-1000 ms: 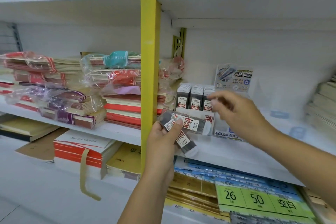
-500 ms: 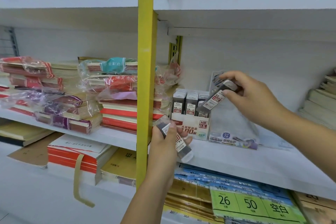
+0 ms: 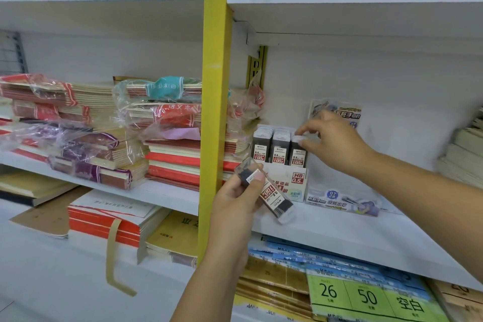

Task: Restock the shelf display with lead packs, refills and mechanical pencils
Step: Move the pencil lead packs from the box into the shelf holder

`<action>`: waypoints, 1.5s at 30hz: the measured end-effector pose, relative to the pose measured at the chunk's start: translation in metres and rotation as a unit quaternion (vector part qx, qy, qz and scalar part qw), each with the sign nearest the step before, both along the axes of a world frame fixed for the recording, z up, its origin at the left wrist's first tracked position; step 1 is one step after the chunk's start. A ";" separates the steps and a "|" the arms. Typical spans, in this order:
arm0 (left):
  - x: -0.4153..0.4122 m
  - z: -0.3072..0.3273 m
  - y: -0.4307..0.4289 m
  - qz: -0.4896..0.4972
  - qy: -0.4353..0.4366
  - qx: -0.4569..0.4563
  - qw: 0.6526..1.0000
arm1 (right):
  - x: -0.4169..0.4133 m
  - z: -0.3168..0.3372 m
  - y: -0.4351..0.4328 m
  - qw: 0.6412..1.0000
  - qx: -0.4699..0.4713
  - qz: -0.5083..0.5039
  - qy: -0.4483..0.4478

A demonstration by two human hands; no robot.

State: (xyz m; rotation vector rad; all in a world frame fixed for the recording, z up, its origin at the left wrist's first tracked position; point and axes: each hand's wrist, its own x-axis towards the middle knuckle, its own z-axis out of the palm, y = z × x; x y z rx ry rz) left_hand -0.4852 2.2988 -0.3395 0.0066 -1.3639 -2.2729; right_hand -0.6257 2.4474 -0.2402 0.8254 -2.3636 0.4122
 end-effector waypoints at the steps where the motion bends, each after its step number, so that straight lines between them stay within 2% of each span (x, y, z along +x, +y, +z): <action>1: 0.000 -0.001 -0.002 0.003 -0.005 0.000 1.000 | -0.001 -0.005 0.001 1.000 -0.014 -0.005 0.011; 6: -0.003 -0.003 -0.007 0.010 -0.020 0.028 0.999 | 0.009 -0.021 0.003 0.998 -0.051 -0.016 0.033; 8: -0.004 -0.002 -0.005 0.005 -0.012 0.071 0.997 | 0.026 -0.025 0.007 0.993 -0.119 0.009 0.017; 11: -0.006 -0.001 0.001 -0.016 0.012 0.113 0.993 | 0.059 -0.038 0.015 0.963 -0.233 0.096 -0.096; 14: -0.009 0.001 0.011 -0.038 0.034 0.124 0.991 | 0.083 -0.054 0.015 0.899 -0.307 0.176 -0.258; 16: -0.010 0.001 0.016 -0.020 0.030 0.079 0.996 | 0.085 -0.053 0.016 0.866 -0.368 0.192 -0.279; 18: -0.013 -0.002 0.019 0.052 0.014 -0.079 0.995 | 0.079 -0.039 0.020 0.873 -0.397 0.180 -0.221; 19: -0.013 -0.005 0.019 0.103 0.012 -0.192 0.976 | 0.074 -0.030 0.023 0.881 -0.398 0.179 -0.180; 21: -0.015 -0.010 0.017 0.196 0.034 -0.401 0.894 | 0.064 -0.012 0.027 0.906 -0.370 0.171 -0.113; 23: -0.022 -0.015 0.015 0.233 0.048 -0.526 0.816 | 0.053 -0.001 0.027 0.927 -0.335 0.148 -0.080; 27: -0.028 -0.025 0.011 0.231 0.022 -0.625 0.745 | 0.039 0.007 0.026 0.937 -0.311 0.143 -0.065; 29: -0.030 -0.028 0.011 0.239 0.015 -0.652 0.719 | 0.034 0.009 0.024 0.956 -0.265 0.124 -0.034; 32: -0.033 -0.030 0.011 0.251 0.000 -0.666 0.703 | 0.028 0.010 0.020 0.982 -0.167 0.087 0.018; 35: -0.034 -0.032 0.010 0.254 0.002 -0.656 0.710 | 0.023 0.005 0.014 0.995 -0.080 0.054 0.034; 38: -0.035 -0.034 0.008 0.257 0.011 -0.649 0.716 | 0.018 0.000 0.009 0.994 -0.086 0.061 -0.006; 42: -0.037 -0.037 0.008 0.254 0.017 -0.645 0.721 | 0.010 -0.012 0.005 0.999 -0.044 0.027 0.009; 45: -0.037 -0.037 0.006 0.244 0.030 -0.633 0.734 | 0.009 -0.021 0.006 0.998 -0.069 0.014 -0.009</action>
